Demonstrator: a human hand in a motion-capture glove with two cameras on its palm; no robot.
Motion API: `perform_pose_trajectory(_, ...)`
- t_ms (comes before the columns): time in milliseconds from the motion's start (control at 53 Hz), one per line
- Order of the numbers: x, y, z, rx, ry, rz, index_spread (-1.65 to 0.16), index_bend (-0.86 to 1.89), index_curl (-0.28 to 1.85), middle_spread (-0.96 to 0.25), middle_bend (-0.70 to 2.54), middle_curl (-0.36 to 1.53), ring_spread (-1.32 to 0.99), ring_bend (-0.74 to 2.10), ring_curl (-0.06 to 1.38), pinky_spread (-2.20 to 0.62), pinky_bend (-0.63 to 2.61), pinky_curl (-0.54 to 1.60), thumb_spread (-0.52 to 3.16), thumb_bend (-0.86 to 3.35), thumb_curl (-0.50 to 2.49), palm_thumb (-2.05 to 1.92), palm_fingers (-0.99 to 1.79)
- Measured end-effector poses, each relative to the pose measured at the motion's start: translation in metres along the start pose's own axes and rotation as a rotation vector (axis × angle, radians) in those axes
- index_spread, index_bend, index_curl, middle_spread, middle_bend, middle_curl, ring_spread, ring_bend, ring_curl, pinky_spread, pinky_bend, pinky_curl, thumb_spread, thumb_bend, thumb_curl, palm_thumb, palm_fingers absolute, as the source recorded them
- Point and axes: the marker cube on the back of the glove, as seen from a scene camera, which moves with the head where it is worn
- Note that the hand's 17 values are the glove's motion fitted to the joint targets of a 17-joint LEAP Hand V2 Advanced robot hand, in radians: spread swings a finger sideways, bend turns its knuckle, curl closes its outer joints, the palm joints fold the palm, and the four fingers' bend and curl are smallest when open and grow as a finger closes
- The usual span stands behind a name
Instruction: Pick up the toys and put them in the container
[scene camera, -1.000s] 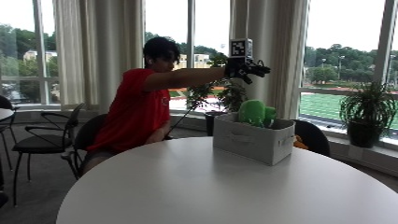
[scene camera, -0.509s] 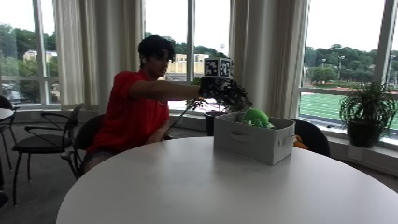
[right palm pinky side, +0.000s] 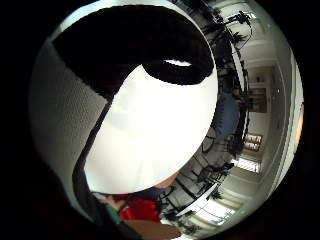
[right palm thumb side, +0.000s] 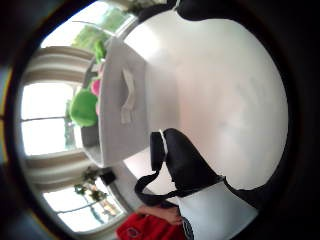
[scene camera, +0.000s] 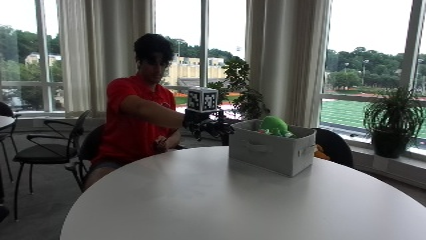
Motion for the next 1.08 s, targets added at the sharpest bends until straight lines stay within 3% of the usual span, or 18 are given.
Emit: perform_pose_trajectory(1075, 0.008, 0.046, 0.005, 0.021, -0.078, -0.076, -0.43, 0.19, 0.34, -0.09, 0.14, 0.24, 0.01, 0.19, 0.31, 0.11, 1.07, 0.3, 1.19, -0.02, 0.33, 0.04, -0.07)
